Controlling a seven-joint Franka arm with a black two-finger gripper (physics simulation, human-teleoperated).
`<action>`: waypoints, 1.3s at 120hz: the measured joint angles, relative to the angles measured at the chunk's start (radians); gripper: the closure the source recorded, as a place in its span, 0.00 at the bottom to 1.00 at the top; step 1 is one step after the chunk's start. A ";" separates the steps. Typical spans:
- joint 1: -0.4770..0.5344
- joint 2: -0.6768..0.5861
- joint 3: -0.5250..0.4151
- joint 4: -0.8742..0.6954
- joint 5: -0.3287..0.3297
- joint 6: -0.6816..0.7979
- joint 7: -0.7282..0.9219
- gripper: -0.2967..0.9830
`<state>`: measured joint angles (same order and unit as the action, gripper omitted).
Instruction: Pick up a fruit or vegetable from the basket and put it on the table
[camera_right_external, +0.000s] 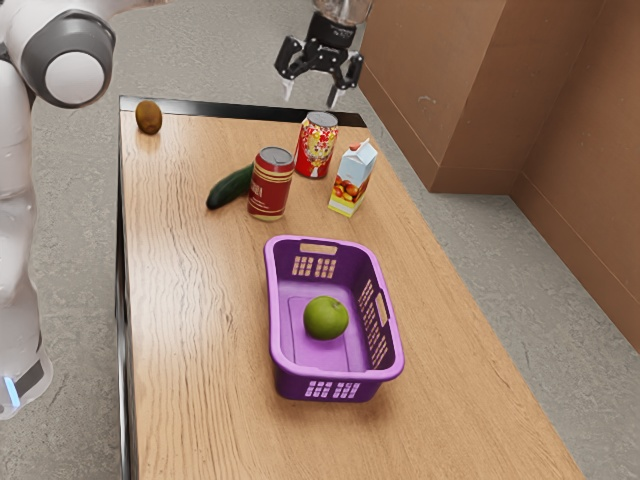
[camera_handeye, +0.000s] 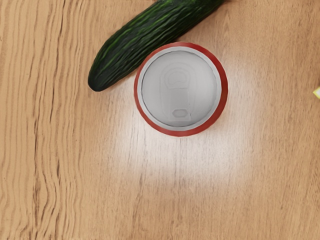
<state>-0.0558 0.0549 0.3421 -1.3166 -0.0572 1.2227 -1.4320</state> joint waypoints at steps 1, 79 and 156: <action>0.002 0.000 -0.001 0.003 0.001 0.001 -0.008 0.23; -0.033 0.307 -0.282 0.292 0.036 0.315 -0.424 0.23; -0.243 -0.217 -0.282 -0.729 -0.010 0.747 -0.834 0.25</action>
<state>-0.2992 -0.1623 0.0605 -2.0457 -0.0674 1.9696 -2.2656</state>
